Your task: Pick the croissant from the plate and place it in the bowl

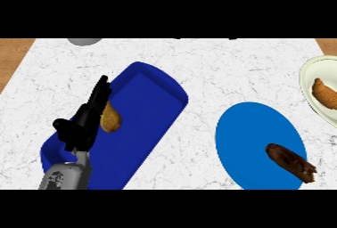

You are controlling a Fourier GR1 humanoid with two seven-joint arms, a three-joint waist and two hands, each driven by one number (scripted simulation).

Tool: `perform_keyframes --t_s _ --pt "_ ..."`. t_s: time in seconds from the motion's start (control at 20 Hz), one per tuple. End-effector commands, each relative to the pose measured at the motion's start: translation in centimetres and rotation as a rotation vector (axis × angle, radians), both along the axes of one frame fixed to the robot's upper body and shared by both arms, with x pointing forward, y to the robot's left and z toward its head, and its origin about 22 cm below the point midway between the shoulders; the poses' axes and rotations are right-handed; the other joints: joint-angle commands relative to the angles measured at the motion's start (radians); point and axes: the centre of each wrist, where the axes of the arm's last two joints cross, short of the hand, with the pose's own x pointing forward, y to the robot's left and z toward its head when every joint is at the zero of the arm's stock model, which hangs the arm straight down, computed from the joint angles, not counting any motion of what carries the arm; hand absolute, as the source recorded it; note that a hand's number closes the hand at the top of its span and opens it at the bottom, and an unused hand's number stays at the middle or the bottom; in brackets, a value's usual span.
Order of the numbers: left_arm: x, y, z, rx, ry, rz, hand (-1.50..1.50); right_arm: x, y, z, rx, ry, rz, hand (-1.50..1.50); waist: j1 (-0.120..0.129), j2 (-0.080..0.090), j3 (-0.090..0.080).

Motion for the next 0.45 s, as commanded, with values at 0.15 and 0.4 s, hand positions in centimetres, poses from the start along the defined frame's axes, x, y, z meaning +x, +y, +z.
perform_keyframes --t_s 0.15,0.4 --pt "-1.4 -0.1 -1.3 0.006 0.014 -0.002 0.0 -3.2 -1.7 -1.2 0.09 -0.034 0.174 -1.5 -0.003 -0.003 0.002" --pt "0.1 0.2 0.7 -0.005 0.007 0.011 0.0 -4.3 -1.9 -2.4 0.071 -0.019 0.186 -1.5 -0.009 -0.003 0.003"
